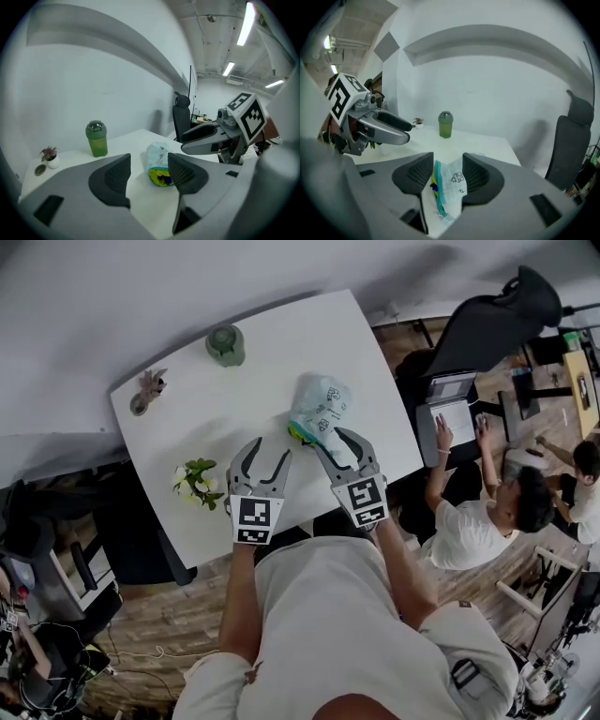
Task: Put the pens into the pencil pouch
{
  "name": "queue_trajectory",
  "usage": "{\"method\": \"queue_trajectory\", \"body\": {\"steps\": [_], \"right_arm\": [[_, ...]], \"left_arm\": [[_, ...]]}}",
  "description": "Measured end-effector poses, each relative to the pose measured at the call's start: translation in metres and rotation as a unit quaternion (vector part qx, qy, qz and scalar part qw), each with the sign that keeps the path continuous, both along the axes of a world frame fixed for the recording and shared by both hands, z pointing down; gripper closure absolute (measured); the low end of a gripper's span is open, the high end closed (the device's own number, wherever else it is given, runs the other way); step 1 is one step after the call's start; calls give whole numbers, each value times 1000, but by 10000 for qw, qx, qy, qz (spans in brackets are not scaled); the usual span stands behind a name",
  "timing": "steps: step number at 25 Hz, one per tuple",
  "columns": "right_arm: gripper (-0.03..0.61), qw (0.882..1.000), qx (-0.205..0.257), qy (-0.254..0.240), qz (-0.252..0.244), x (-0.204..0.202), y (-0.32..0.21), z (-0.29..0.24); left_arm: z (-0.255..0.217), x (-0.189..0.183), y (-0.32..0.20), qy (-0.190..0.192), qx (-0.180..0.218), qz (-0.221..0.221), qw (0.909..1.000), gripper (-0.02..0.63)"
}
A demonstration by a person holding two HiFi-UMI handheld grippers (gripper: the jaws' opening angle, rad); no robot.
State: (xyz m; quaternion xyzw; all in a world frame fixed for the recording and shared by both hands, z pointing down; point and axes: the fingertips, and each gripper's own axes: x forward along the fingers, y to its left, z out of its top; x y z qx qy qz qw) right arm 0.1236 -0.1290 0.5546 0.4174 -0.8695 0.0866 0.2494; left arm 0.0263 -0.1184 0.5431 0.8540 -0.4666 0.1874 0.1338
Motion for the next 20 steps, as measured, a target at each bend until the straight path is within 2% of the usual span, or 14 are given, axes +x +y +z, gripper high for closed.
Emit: {"method": "queue_trajectory", "body": {"steps": [6, 11, 20], "right_arm": [[363, 9953, 849, -475, 33, -10, 5, -77], [339, 9838, 1514, -953, -77, -24, 14, -135], [339, 9824, 1672, -829, 13, -32, 27, -150]], "left_arm": [[-66, -16, -4, 133, 910, -174, 9956, 342], [-103, -25, 4, 185, 1351, -203, 9904, 334], [-128, -45, 21, 176, 1629, -191, 9863, 330]]}}
